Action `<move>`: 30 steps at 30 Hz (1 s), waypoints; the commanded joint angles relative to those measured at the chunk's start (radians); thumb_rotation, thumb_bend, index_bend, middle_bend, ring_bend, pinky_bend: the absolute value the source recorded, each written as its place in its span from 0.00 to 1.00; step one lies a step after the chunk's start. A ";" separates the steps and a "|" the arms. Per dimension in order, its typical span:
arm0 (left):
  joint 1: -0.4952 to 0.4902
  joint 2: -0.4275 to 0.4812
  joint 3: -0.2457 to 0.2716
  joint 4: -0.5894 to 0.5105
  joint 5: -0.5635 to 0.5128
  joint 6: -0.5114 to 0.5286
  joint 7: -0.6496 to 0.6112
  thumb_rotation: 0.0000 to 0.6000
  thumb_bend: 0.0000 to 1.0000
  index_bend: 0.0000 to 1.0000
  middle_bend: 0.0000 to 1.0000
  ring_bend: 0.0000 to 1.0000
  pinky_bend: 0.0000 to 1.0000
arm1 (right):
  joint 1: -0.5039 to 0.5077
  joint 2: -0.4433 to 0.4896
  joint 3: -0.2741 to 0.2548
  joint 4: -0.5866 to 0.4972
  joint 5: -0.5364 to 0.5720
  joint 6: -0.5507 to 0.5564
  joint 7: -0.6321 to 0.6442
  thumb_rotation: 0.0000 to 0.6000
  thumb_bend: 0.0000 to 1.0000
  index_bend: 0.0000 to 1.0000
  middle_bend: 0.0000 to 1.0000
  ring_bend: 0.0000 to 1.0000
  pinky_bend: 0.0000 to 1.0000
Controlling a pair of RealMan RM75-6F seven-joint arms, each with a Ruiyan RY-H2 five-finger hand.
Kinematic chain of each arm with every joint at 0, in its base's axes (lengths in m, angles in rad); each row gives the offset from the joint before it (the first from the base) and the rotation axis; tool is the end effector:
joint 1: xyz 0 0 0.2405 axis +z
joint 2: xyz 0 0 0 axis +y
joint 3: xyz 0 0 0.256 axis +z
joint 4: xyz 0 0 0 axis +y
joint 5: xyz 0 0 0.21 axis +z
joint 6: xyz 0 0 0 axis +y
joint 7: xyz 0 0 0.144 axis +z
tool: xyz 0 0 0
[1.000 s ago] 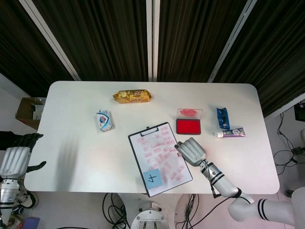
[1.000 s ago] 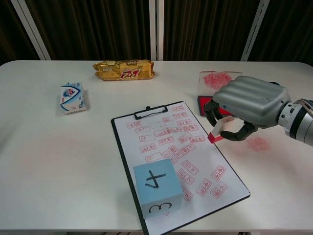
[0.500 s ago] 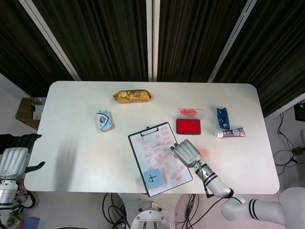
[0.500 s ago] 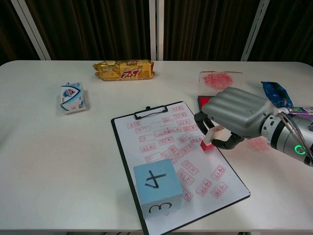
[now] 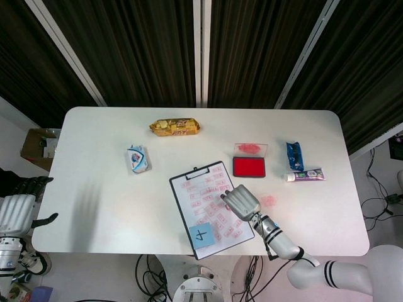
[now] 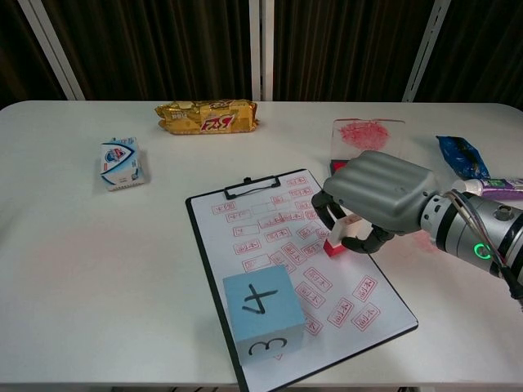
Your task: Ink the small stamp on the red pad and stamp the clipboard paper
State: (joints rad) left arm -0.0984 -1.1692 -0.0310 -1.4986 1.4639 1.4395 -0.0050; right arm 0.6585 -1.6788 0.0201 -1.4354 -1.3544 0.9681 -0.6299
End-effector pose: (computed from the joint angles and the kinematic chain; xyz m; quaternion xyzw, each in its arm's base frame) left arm -0.3355 0.1828 0.1480 -0.6048 -0.3928 -0.3514 0.5971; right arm -0.1536 -0.2725 -0.0755 0.8529 -0.2130 0.2958 0.3738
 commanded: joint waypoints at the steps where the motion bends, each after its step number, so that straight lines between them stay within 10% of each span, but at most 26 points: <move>1: 0.000 0.000 0.000 0.000 0.000 0.000 -0.001 1.00 0.00 0.19 0.19 0.16 0.25 | 0.005 -0.003 0.000 0.003 0.002 -0.009 -0.005 1.00 0.48 1.00 0.89 0.92 0.98; 30: -0.002 0.003 -0.002 0.003 -0.002 -0.008 -0.008 1.00 0.00 0.19 0.19 0.16 0.25 | 0.015 -0.037 -0.013 0.050 0.026 -0.042 -0.028 1.00 0.48 1.00 0.89 0.92 0.98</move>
State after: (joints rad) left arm -0.0999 -1.1664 -0.0327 -1.4952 1.4613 1.4320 -0.0134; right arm 0.6742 -1.7157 0.0076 -1.3860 -1.3291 0.9261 -0.6577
